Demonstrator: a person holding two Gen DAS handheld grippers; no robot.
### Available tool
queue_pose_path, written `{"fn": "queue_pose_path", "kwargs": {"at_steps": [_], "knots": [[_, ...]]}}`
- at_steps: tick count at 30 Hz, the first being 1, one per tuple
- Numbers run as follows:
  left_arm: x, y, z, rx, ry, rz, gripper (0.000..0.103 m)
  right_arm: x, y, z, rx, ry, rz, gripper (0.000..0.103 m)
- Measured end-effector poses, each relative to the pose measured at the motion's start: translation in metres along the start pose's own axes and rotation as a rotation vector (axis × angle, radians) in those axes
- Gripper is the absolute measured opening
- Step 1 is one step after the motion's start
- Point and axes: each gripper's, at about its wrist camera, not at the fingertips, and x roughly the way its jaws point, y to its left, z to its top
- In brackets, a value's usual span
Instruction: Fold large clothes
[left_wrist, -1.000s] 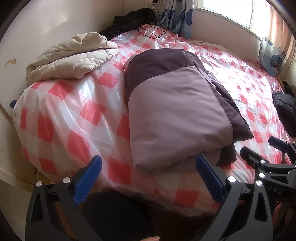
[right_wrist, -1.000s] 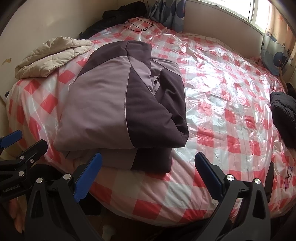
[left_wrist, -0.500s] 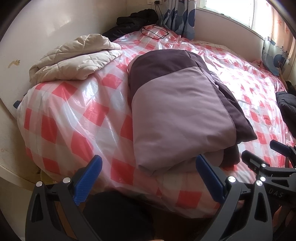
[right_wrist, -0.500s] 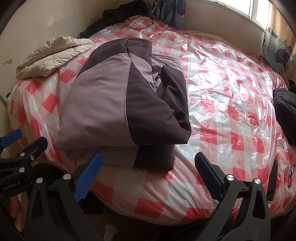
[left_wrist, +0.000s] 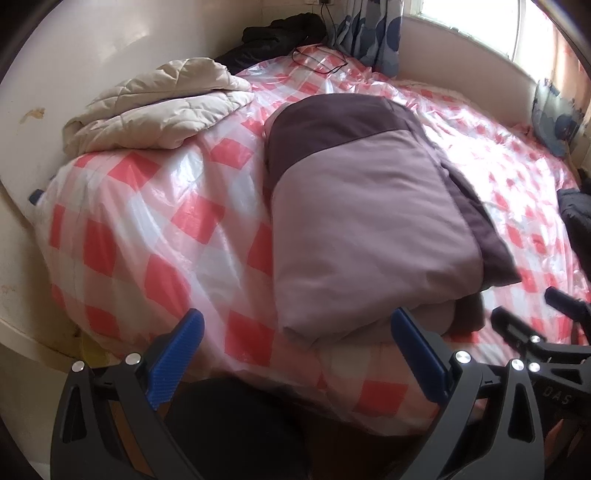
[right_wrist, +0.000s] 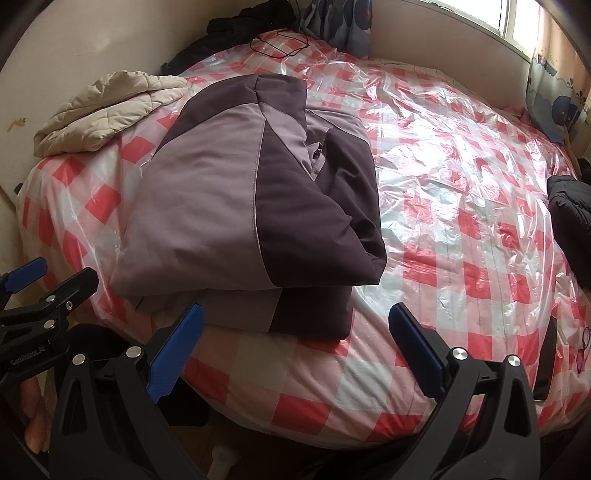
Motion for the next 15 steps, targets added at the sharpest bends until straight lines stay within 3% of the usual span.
{"fn": "queue_pose_path", "kwargs": {"at_steps": [5,7,10,15], "knots": [[-0.01,-0.004,-0.003,0.018,-0.055,-0.057,0.095,0.0,-0.002,-0.001,0.009,-0.003,0.011,0.097],[-0.01,-0.008,-0.004,0.044,-0.059,-0.018,0.096,-0.002,-0.003,-0.001,0.011,-0.007,0.013,0.097],[-0.004,-0.009,-0.004,0.032,-0.009,-0.036,0.096,-0.008,-0.004,0.0,0.011,-0.021,0.012,0.097],[-0.007,-0.014,-0.005,0.06,-0.028,-0.005,0.096,-0.015,-0.009,0.0,0.019,-0.034,0.009,0.097]]}}
